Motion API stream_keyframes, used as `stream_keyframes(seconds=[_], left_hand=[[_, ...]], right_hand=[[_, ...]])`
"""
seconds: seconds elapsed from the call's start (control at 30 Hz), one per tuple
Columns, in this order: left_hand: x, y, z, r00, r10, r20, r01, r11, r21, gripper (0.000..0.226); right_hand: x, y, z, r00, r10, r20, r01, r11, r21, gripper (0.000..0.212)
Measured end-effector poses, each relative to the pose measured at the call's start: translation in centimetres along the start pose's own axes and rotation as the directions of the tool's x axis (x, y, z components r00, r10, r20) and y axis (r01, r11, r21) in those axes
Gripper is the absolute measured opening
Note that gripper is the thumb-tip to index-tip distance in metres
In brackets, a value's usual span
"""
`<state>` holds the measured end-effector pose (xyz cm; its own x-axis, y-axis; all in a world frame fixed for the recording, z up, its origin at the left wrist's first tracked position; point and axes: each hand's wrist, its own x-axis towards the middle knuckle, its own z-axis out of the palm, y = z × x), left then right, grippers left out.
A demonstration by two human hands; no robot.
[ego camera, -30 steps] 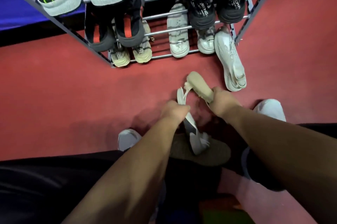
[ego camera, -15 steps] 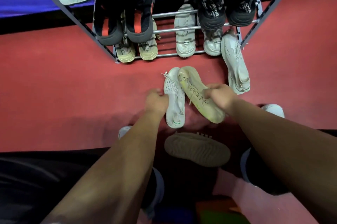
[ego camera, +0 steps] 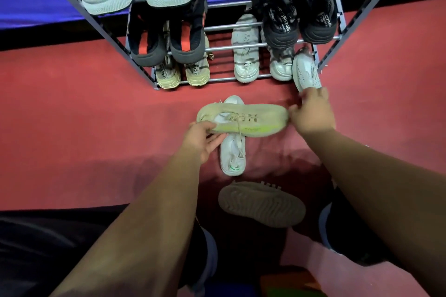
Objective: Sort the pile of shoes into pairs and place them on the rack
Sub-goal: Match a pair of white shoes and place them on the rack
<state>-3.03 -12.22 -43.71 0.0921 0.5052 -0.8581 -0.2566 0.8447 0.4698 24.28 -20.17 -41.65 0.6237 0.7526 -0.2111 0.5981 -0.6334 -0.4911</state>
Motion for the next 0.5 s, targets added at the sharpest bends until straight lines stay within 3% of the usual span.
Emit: stream_keyframes(seconds=[0.1, 0.17, 0.23, 0.4, 0.5], left_hand=[[-0.5, -0.7, -1.4, 0.986, -0.163, 0.035, 0.161, 0.985, 0.062, 0.037], [-1.1, -1.2, -2.2, 0.944, -0.319, 0.086, 0.271, 0.896, 0.351, 0.038], [-1.7, -1.7, -2.1, 0.896, -0.43, 0.107, 0.265, 0.713, 0.65, 0.041], [-1.6, -3.2, 1.2, 0.907, -0.4, 0.133, 0.018, 0.352, 0.936, 0.046], [-1.3, -3.9, 2.6, 0.949, -0.192, 0.25, -0.268, -0.071, 0.961, 0.042]], right_hand=[[0.8, 1.8, -0.6, 0.984, 0.18, -0.015, -0.18, 0.976, -0.124, 0.049], [0.9, 2.7, -0.3, 0.962, 0.263, 0.066, -0.243, 0.944, -0.221, 0.054], [0.5, 2.9, 0.1, 0.959, 0.263, 0.1, -0.228, 0.934, -0.274, 0.053], [-1.1, 0.6, 1.2, 0.99, 0.11, -0.086, -0.13, 0.952, -0.278, 0.046], [-1.6, -0.2, 1.9, 0.998, 0.002, -0.057, -0.02, 0.948, -0.316, 0.043]])
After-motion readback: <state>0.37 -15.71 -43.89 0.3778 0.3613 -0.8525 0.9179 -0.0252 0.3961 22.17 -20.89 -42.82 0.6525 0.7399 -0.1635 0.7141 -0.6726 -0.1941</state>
